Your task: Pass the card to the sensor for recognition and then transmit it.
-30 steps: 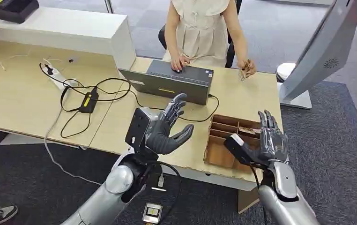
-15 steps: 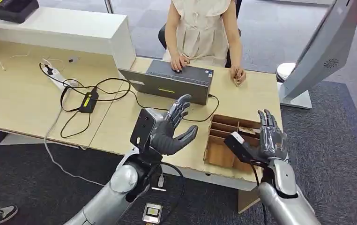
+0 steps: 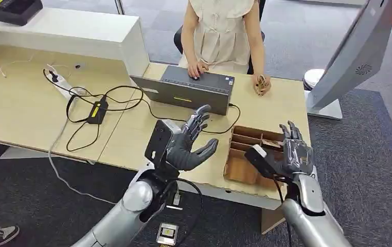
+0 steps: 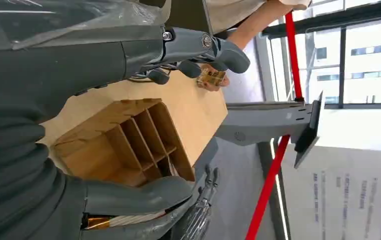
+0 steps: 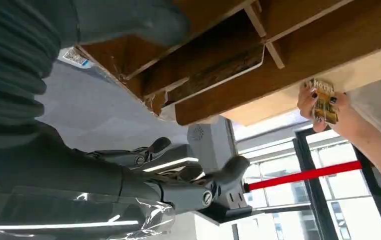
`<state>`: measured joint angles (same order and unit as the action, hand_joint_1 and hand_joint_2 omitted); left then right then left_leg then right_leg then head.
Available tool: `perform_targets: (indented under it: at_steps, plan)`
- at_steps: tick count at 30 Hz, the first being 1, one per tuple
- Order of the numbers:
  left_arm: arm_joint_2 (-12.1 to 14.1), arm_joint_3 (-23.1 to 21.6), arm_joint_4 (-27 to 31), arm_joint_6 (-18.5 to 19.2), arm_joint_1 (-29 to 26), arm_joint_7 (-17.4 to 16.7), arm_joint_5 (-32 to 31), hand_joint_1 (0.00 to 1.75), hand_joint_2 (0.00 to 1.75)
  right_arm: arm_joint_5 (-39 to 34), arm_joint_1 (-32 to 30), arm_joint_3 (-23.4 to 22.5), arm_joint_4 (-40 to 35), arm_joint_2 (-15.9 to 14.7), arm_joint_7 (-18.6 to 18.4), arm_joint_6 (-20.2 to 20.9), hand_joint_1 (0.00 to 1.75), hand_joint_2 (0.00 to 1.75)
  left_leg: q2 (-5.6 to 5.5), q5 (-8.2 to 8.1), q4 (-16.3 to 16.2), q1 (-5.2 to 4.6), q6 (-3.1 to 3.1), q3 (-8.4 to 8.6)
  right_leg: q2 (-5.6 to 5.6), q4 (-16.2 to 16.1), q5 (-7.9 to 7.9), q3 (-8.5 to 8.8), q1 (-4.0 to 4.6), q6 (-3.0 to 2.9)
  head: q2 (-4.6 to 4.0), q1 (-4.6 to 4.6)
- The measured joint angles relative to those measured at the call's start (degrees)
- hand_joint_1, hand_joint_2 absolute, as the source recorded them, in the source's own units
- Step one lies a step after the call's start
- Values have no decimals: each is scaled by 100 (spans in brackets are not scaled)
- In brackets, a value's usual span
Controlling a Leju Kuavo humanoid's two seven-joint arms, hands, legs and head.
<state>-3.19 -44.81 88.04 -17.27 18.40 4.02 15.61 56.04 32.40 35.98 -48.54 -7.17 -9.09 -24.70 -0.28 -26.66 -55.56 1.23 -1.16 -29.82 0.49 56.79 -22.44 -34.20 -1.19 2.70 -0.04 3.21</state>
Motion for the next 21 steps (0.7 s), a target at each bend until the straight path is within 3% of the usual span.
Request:
perform_targets:
  at_steps: [21]
  plan:
    - [0,-2,-42,7,-9,-44,-9,0,175,-172,61,2,122,57,-44,15,175,175,0,0,0,0,0,1,0,0,0,0,0,0,0,0]
